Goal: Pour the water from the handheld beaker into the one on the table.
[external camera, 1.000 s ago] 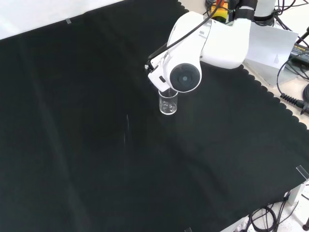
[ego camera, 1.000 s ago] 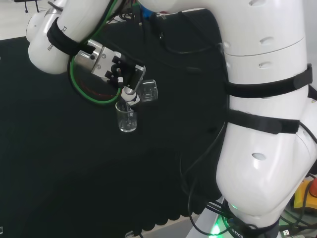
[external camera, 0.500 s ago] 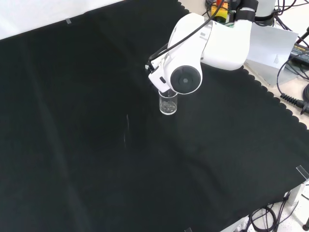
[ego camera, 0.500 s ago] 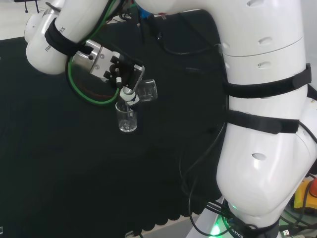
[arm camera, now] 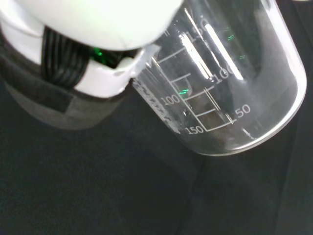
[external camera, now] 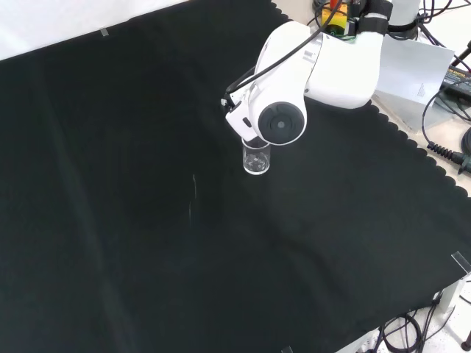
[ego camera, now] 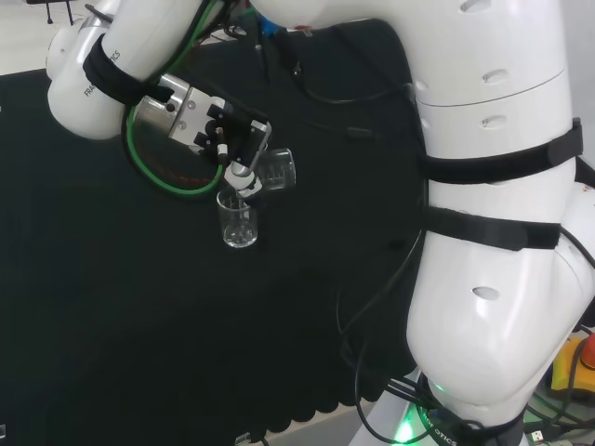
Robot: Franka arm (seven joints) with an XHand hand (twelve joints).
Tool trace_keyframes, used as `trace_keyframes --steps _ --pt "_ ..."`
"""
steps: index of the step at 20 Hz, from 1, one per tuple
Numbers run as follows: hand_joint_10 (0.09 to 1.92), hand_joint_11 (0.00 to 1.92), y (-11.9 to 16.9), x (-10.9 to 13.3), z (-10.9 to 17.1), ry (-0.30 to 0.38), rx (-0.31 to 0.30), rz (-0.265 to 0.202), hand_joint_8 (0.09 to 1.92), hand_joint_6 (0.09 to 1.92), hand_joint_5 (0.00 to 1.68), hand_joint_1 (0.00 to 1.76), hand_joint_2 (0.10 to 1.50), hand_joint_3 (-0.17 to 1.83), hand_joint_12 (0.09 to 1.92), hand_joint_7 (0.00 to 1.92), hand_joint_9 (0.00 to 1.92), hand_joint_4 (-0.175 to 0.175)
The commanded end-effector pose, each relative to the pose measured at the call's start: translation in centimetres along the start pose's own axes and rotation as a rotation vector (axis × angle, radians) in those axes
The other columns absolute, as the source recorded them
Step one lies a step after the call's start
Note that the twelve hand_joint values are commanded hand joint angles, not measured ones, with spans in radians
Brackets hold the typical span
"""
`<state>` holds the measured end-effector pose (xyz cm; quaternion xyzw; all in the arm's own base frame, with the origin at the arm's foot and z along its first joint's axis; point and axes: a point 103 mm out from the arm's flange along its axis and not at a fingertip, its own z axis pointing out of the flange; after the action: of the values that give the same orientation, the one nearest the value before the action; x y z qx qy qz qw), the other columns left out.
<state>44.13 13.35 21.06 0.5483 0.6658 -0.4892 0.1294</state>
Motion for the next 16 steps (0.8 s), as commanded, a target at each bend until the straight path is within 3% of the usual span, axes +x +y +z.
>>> trace_keyframes --steps 1,16 --pt "0.72 1.25 0.09 0.01 0.09 0.0 0.006 -0.004 0.85 0.93 1.18 1.15 0.6 0.85 0.72 1.5 1.61 0.019" --pt "0.72 1.25 0.0 -0.16 0.13 0.008 -0.003 -0.003 0.85 0.93 1.18 1.15 0.6 0.85 0.72 1.5 1.61 0.02"
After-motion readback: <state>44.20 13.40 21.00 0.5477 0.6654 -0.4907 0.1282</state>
